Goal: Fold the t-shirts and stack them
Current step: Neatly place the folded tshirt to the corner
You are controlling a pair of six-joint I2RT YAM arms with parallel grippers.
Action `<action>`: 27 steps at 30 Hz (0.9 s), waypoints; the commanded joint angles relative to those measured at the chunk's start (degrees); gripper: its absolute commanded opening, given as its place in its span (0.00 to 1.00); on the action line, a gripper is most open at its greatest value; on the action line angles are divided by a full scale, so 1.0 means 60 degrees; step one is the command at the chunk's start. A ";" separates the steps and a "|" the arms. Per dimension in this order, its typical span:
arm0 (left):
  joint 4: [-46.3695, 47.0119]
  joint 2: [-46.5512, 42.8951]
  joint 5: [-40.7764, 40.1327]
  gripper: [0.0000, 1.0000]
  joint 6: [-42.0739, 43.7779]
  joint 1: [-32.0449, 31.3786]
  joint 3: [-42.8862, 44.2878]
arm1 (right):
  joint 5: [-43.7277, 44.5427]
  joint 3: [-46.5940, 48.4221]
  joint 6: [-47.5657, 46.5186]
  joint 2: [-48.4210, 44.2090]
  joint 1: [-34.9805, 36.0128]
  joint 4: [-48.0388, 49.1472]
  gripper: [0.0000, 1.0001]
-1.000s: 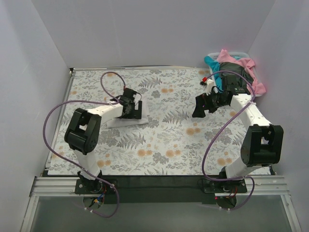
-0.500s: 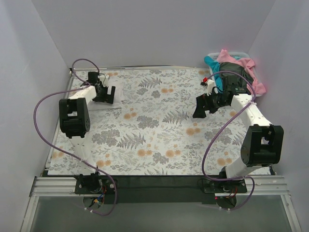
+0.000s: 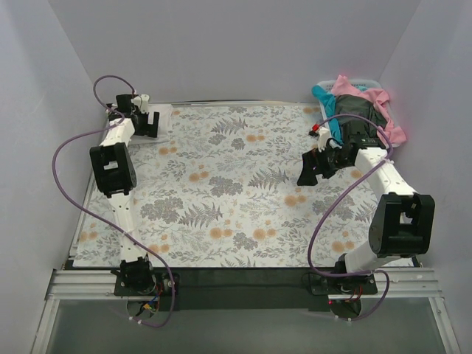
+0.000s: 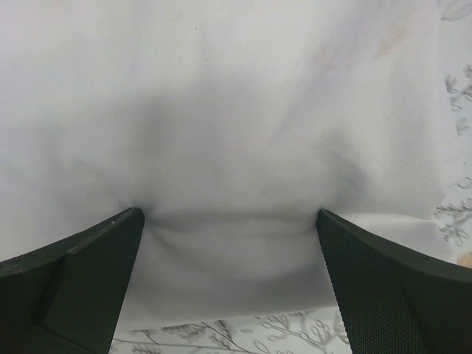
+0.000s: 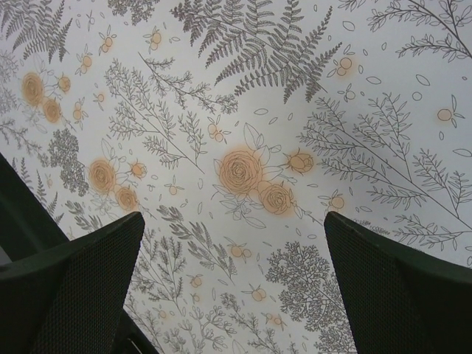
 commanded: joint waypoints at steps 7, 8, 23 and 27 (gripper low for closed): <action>0.0298 0.1181 -0.0780 0.98 0.1660 0.0545 -0.0036 | -0.0024 0.0002 -0.0310 -0.0455 -0.0136 -0.0259 0.98; 0.0430 0.1108 -0.0779 0.98 0.1720 0.0545 -0.0139 | -0.0038 0.0046 -0.0325 -0.0426 -0.0136 -0.0288 0.98; 0.0315 -0.1044 -0.0078 0.98 0.1559 0.0545 0.1090 | -0.0404 0.0676 -0.0311 -0.0411 -0.0151 -0.0449 0.98; -0.0154 -0.2259 0.0465 0.98 0.1196 0.0545 0.1105 | -0.0463 0.0910 -0.0296 -0.0455 -0.0136 -0.0464 0.98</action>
